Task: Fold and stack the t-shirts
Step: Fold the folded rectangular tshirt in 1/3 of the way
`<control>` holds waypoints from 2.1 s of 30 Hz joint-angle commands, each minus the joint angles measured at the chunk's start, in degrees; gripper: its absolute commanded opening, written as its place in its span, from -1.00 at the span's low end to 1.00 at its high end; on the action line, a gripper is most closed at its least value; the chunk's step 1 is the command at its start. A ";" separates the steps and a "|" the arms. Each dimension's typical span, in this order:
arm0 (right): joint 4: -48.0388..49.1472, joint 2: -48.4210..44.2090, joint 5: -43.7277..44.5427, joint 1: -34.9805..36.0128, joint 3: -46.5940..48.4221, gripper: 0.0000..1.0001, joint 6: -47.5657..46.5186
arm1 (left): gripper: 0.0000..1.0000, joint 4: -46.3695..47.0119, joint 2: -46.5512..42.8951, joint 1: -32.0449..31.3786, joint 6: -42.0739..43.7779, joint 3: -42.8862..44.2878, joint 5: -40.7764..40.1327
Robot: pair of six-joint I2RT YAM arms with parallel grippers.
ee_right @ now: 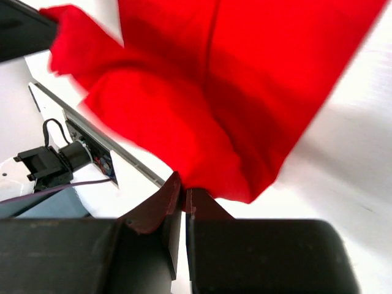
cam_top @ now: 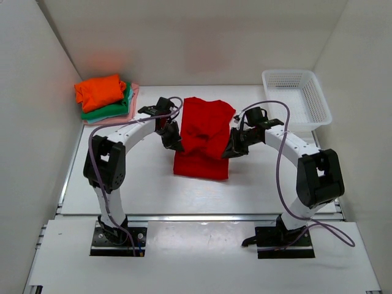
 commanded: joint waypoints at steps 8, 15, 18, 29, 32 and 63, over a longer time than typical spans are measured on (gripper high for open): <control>-1.83 7.10 -1.30 -4.06 7.01 -1.00 -5.80 | -0.99 -2.00 8.58 3.55 1.15 11.99 -0.18; -1.04 15.36 0.10 -7.05 14.39 -0.98 -9.05 | -0.60 -0.60 16.50 4.08 2.02 22.62 2.01; 0.28 18.10 1.94 -8.11 17.64 -0.97 -9.59 | -0.18 2.55 18.87 5.57 1.32 27.20 4.29; 7.14 7.66 8.89 -8.11 9.94 -0.09 -3.71 | 0.02 2.74 5.28 6.98 2.37 12.21 1.05; 8.54 2.57 8.11 -7.15 2.31 -0.04 -1.07 | 0.03 4.23 -1.75 4.44 2.29 -1.92 -0.17; 38.77 3.32 7.57 -11.27 -14.70 -0.12 -4.84 | -0.34 52.22 2.44 7.07 4.66 -12.52 2.28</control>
